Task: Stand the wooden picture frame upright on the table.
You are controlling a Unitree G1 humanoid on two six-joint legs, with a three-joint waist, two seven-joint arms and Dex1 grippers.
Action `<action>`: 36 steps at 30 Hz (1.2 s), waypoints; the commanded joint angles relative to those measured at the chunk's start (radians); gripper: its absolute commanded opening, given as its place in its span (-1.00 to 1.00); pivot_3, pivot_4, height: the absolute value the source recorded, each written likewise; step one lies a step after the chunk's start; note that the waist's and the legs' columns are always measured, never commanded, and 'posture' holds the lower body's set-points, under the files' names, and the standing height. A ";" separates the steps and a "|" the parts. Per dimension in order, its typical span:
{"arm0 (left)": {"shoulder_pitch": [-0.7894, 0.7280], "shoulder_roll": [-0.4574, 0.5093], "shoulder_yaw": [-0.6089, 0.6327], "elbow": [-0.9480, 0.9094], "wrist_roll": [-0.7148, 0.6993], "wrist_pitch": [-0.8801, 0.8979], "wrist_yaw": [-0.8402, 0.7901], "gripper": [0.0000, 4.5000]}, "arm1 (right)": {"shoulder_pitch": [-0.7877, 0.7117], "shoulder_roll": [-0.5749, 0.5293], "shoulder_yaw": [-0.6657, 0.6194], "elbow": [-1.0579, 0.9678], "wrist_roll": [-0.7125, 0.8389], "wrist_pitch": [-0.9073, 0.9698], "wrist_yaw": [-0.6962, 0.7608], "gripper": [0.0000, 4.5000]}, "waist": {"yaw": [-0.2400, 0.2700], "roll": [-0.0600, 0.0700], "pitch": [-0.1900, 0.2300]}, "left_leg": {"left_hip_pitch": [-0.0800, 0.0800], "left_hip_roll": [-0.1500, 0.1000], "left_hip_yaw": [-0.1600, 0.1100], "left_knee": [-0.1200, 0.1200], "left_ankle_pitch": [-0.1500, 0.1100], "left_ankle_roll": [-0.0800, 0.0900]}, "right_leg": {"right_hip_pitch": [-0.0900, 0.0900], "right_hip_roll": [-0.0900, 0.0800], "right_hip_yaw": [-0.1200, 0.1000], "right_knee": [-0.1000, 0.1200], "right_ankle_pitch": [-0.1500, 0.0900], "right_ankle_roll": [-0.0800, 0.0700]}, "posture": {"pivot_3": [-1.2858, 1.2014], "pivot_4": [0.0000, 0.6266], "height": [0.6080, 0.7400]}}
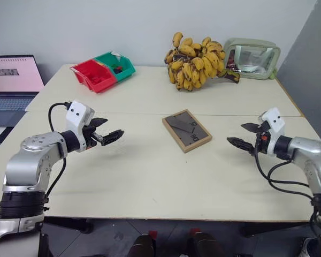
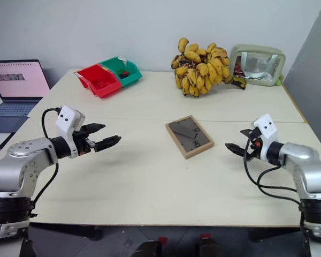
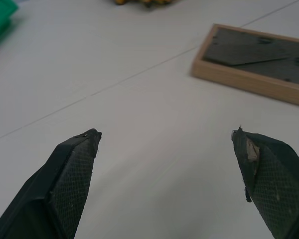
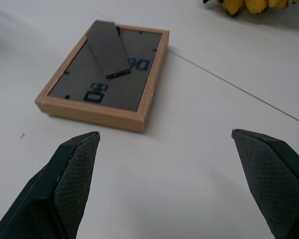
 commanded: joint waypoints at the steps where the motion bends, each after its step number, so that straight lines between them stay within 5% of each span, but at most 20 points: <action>1: -0.040 0.029 -0.015 0.013 0.030 -0.052 -0.026 1.00 | -0.060 -0.042 0.009 0.036 -0.014 -0.032 0.064 0.99 | -0.001 0.000 0.000 | 0.000 0.000 0.000 0.000 0.000 0.000 | 0.000 0.000 0.000 0.000 0.000 0.000 | 0.03 -0.52 1.00; 14: -0.091 -0.025 -0.008 0.052 0.007 -0.052 -0.015 0.92 | -0.134 0.002 0.042 0.134 -0.071 -0.099 0.051 1.00 | -0.004 0.000 0.000 | -0.001 0.001 0.000 0.000 0.000 0.000 | 0.000 0.000 0.000 0.000 0.000 0.000 | 0.03 -0.52 1.00; 19: -0.113 -0.087 -0.051 0.092 0.054 -0.106 0.026 0.48 | -0.224 0.062 0.081 0.261 -0.157 -0.172 -0.027 0.56 | -0.005 0.000 0.000 | -0.001 0.000 0.000 0.000 0.000 0.000 | -0.001 -0.001 0.001 0.001 0.000 0.000 | 0.03 -0.52 1.00; 27: -0.325 -0.301 -0.206 0.501 0.301 -0.325 0.255 -0.32 | -0.497 0.273 0.142 0.752 -0.301 -0.464 -0.181 -0.34 | -0.006 0.000 0.000 | -0.001 -0.001 0.001 0.001 0.000 0.000 | -0.001 0.000 0.001 0.001 0.001 0.000 | 0.03 -0.52 1.00; 33: -0.470 -0.461 -0.228 0.822 0.361 -0.448 0.344 -0.82 | -0.623 0.385 0.196 1.103 -0.429 -0.645 -0.340 -0.94 | -0.010 0.000 0.000 | -0.007 -0.001 0.001 0.001 0.000 -0.001 | -0.008 -0.001 0.001 0.001 0.001 0.000 | 0.03 -0.52 1.00; 36: -0.525 -0.529 -0.227 0.932 0.377 -0.484 0.362 -0.99 | -0.636 0.425 0.224 1.191 -0.481 -0.691 -0.374 -1.00 | -0.009 0.000 0.000 | -0.010 -0.002 0.001 0.001 0.001 -0.001 | -0.009 -0.003 0.000 0.001 0.001 0.000 | 0.03 -0.52 1.00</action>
